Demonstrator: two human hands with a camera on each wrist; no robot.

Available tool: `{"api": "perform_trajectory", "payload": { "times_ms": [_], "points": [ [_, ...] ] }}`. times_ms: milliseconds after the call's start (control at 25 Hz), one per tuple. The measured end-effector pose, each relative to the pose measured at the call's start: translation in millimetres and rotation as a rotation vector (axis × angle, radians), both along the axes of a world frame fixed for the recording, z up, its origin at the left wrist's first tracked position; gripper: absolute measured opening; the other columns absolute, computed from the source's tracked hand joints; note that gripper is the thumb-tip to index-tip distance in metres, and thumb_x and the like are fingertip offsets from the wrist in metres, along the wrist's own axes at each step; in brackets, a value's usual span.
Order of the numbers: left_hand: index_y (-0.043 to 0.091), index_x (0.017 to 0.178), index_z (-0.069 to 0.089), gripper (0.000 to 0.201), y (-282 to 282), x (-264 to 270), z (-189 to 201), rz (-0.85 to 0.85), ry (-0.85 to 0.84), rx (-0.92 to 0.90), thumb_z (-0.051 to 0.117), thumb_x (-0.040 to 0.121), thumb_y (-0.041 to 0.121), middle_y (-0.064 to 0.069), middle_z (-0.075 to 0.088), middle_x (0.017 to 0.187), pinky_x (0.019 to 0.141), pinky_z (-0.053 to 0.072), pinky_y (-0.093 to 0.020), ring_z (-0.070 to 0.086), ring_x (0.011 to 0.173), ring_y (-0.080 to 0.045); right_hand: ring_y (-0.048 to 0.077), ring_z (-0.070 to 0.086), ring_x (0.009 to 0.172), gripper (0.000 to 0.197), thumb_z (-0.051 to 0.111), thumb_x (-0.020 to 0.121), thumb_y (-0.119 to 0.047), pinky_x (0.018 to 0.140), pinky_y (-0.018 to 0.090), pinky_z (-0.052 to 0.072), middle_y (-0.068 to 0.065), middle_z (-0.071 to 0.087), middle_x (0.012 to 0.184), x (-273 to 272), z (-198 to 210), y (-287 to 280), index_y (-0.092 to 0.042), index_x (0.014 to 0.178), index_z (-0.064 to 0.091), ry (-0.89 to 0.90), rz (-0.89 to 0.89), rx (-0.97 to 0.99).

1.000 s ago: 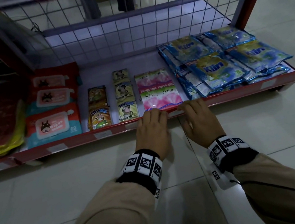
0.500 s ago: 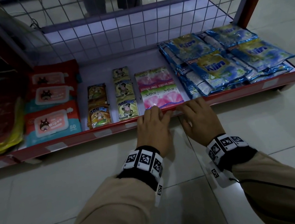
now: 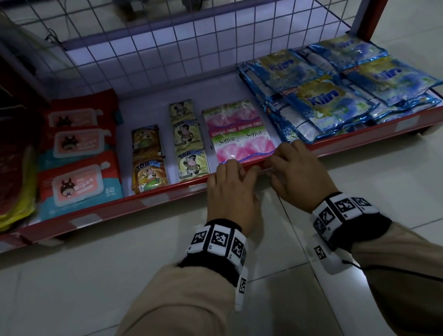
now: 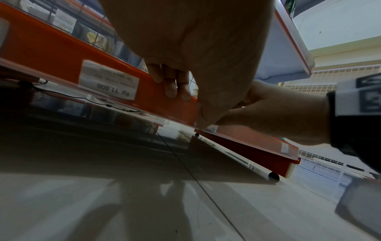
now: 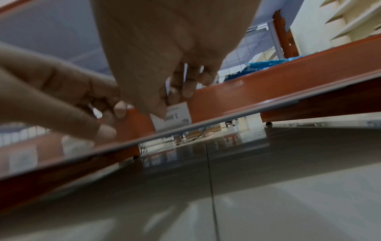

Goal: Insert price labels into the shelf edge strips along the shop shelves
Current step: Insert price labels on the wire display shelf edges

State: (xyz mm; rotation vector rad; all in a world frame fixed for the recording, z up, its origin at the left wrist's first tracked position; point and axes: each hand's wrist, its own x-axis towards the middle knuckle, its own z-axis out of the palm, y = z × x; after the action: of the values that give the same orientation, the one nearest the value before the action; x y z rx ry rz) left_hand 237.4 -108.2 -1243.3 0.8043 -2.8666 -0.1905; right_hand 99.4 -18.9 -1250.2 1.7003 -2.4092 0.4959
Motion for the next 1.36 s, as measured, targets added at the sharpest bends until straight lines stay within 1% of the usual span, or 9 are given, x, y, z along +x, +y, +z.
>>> {"api": "perform_trajectory", "payload": {
  "times_ms": [160,280,480,680,800,960,1080,1200,1360],
  "points": [
    [0.023,0.13,0.046,0.045,-1,0,1,0.02,0.025,0.033,0.054,0.085,0.025,-0.002,0.044,0.118,0.091,0.031,-0.033,0.04,0.11,-0.022,0.034,0.048,0.097,0.013,0.063,0.085,-0.009,0.08,0.039,0.041,0.014,0.06,0.097,-5,1,-2,-0.007,0.097,0.068,-0.165,-0.008,-0.058],
    [0.019,0.124,0.05,0.036,-4,1,2,0.04,0.042,0.05,0.052,0.089,0.029,-0.002,0.047,0.118,0.092,0.033,-0.033,0.041,0.111,-0.021,0.028,0.054,0.093,0.01,0.062,0.087,-0.003,0.079,0.036,0.045,0.013,0.061,0.097,-7,4,1,-0.004,0.096,0.068,-0.367,-0.007,-0.248],
    [0.017,0.122,0.054,0.032,-10,1,2,0.055,0.192,0.231,0.044,0.097,0.035,-0.002,0.054,0.114,0.093,0.038,-0.033,0.045,0.108,-0.02,0.007,0.063,0.073,0.02,0.068,0.085,-0.003,0.071,0.018,0.052,0.003,0.062,0.079,2,15,-9,-0.005,0.102,0.059,-1.063,-0.217,-0.543],
    [0.017,0.114,0.056,0.029,-11,-1,1,0.13,0.373,0.354,0.046,0.096,0.038,-0.001,0.06,0.105,0.081,0.04,-0.032,0.049,0.099,-0.019,0.019,0.065,0.075,0.03,0.065,0.083,0.005,0.078,0.028,0.055,0.008,0.064,0.081,18,15,-12,-0.001,0.111,0.055,-1.411,-0.187,-0.477],
    [0.013,0.103,0.058,0.019,-10,-2,-1,0.154,0.376,0.315,0.048,0.097,0.027,-0.004,0.059,0.1,0.078,0.037,-0.032,0.048,0.097,-0.022,0.019,0.065,0.081,0.021,0.067,0.084,0.0,0.078,0.028,0.054,0.008,0.066,0.088,21,13,-11,-0.008,0.102,0.059,-1.286,-0.114,-0.384],
    [0.011,0.099,0.059,0.016,-9,-2,1,0.156,0.335,0.268,0.048,0.096,0.023,-0.004,0.056,0.096,0.075,0.034,-0.03,0.046,0.093,-0.021,0.006,0.059,0.081,0.02,0.063,0.088,-0.009,0.07,0.008,0.043,-0.001,0.064,0.091,7,18,-5,-0.013,0.108,0.062,-0.653,-0.008,-0.247],
    [0.015,0.1,0.059,0.015,-7,0,2,0.139,0.301,0.252,0.049,0.095,0.024,-0.002,0.056,0.099,0.078,0.036,-0.029,0.046,0.096,-0.019,0.002,0.059,0.076,0.012,0.063,0.087,-0.006,0.067,0.004,0.039,-0.001,0.068,0.087,-7,22,-2,-0.014,0.094,0.067,-0.539,-0.003,-0.258],
    [0.019,0.106,0.058,0.016,-6,2,4,0.145,0.298,0.278,0.052,0.092,0.024,0.002,0.058,0.103,0.086,0.042,-0.032,0.048,0.1,-0.017,0.01,0.061,0.078,0.008,0.062,0.088,-0.008,0.072,0.021,0.049,-0.001,0.068,0.086,-15,21,-1,-0.014,0.09,0.067,-0.55,-0.053,-0.33],
    [0.021,0.122,0.051,0.033,-4,1,5,0.137,0.301,0.283,0.055,0.089,0.02,0.001,0.059,0.106,0.087,0.041,-0.033,0.048,0.102,-0.019,0.022,0.057,0.086,0.009,0.063,0.087,-0.007,0.077,0.039,0.048,0.005,0.066,0.09,-13,12,-5,-0.013,0.091,0.068,-0.465,-0.032,-0.274]
  ]
}}
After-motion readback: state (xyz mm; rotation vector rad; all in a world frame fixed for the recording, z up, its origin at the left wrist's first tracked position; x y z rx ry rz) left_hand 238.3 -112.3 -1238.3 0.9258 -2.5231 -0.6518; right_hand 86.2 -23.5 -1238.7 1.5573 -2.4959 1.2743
